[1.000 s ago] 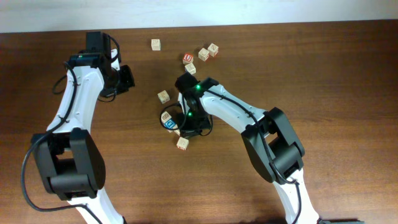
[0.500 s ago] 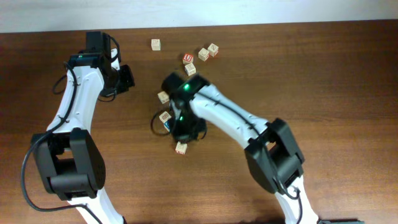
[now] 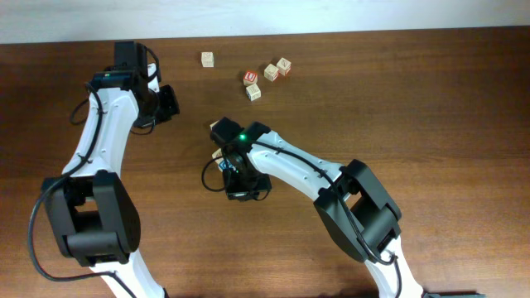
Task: Rotate 4 blocks
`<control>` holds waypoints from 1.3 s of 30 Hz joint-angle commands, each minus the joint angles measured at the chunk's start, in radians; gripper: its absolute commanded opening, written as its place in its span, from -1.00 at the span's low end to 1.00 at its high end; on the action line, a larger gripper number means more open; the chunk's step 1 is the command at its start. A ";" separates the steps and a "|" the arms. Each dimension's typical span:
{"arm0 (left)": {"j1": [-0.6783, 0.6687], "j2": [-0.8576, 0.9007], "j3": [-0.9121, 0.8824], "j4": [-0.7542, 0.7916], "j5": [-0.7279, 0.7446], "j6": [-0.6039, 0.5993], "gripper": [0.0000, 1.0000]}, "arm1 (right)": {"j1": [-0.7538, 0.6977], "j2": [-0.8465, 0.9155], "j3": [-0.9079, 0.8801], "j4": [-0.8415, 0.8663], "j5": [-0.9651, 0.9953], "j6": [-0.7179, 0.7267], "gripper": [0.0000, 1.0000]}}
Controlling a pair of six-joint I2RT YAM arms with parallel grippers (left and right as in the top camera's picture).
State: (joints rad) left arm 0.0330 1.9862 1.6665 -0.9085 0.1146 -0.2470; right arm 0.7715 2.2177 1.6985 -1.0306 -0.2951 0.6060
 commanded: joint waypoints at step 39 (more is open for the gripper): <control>0.048 -0.004 -0.003 0.032 -0.078 0.016 -1.00 | 0.026 0.060 0.076 0.259 0.138 -0.092 -0.91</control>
State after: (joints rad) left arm 0.0772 1.9862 1.6661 -0.8719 0.0475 -0.2470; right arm 0.7994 2.2623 1.7580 -0.7784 -0.2100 0.5018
